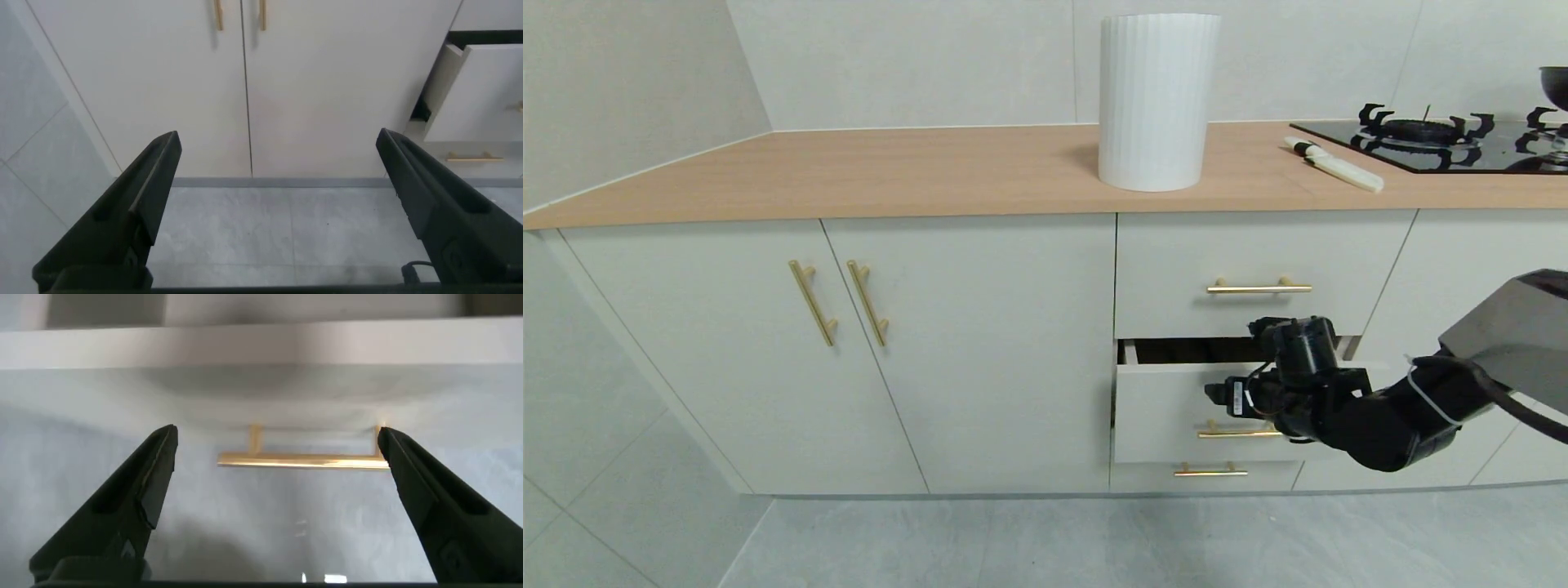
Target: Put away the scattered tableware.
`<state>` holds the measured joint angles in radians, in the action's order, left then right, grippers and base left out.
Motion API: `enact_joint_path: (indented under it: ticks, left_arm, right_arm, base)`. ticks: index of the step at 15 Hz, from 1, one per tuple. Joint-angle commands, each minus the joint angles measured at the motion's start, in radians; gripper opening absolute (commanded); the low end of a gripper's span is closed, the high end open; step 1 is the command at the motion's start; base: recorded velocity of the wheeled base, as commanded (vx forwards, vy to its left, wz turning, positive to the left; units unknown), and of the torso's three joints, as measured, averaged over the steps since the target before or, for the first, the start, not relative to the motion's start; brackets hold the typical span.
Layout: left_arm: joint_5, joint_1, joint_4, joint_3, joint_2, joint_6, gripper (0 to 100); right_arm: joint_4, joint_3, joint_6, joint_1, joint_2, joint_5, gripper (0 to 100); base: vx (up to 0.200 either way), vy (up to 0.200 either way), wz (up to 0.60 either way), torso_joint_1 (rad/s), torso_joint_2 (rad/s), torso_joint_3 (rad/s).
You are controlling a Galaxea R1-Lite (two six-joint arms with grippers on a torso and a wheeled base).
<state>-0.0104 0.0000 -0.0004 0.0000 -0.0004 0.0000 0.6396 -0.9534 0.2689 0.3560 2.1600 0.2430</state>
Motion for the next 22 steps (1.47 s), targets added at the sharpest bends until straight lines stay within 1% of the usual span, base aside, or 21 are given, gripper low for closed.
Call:
enact_joint_path:
  ticks: [1, 5, 8, 22]
  left_arm:
    - [0.0, 0.0, -0.001, 0.0, 0.0, 0.0, 100]
    - [0.0, 0.0, 0.0, 0.0, 0.0, 0.0, 100]
    - [0.0, 0.0, -0.001, 0.0, 0.0, 0.0, 100]
    - [0.0, 0.0, -0.001, 0.0, 0.0, 0.0, 100]
  right_arm:
    - [0.049, 0.01, -0.002, -0.005, 0.057, 0.018, 100]
    - [0.106, -0.022, 0.0, -0.008, 0.11, 0.094, 100]
    - [0.178, -0.039, -0.002, -0.028, 0.141, 0.125, 100]
    - [0.206, -0.183, 0.069, -0.055, 0.208, 0.199, 100]
  base:
    - [0.0, 0.0, 0.0, 0.0, 0.0, 0.0]
    - [0.0, 0.0, 0.0, 0.0, 0.0, 0.0]
    - [0.0, 0.0, 0.0, 0.0, 0.0, 0.0]
    - [0.0, 0.0, 0.0, 0.0, 0.0, 0.0]
